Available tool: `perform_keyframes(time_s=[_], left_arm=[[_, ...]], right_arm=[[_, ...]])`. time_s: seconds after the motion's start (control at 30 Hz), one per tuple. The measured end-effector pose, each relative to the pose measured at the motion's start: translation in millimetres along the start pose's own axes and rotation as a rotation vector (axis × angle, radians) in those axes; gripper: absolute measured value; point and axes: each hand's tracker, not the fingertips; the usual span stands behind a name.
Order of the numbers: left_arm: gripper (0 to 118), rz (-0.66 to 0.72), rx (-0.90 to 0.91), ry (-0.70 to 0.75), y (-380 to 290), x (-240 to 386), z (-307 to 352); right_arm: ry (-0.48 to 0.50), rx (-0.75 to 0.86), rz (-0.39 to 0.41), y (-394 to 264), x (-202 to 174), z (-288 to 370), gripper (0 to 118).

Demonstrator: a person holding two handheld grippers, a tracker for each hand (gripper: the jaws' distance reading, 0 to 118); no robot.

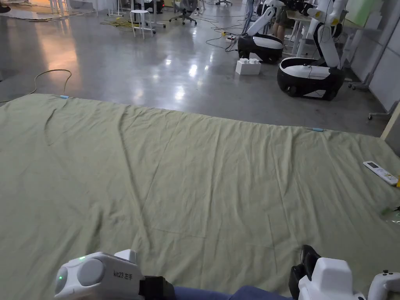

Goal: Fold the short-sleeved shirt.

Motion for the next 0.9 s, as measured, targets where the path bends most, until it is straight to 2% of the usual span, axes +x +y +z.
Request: perform_keyframes(time_s=[0.23,0.3,0.37,0.43,0.57,0.73,0.9], left_arm=[[64,-0.017,0.118,0.01,3.4,-3.3,50.0],[48,-0.036,0.118,0.055,-0.3,-3.7,47.7],[19,-0.041,0.101,0.083,-2.0,-8.9,34.9],[19,-0.041,0.057,0.101,-8.3,-9.2,23.0],[14,-0.053,-0.009,0.037,-19.9,-2.6,-3.9],[14,-0.069,0.003,0.004,-21.4,13.0,-32.1],[14,-0.034,0.014,0.053,-23.6,21.8,-60.6]], right_arm=[[0.002,-0.007,-0.006,-3.3,2.4,-0.1,0],[0.002,-0.011,-0.013,-4.7,3.3,-0.5,0],[0.002,-0.016,-0.02,-6.4,3.8,-1.2,0],[0.002,-0.02,-0.024,-7.6,4.5,-1.4,0],[0.002,-0.027,-0.023,-10.2,5.8,-1.5,0],[0.0,-0.031,-0.026,-11.5,7.4,-1.4,0],[0.006,-0.031,-0.019,-11.8,7.5,-1.0,0]])
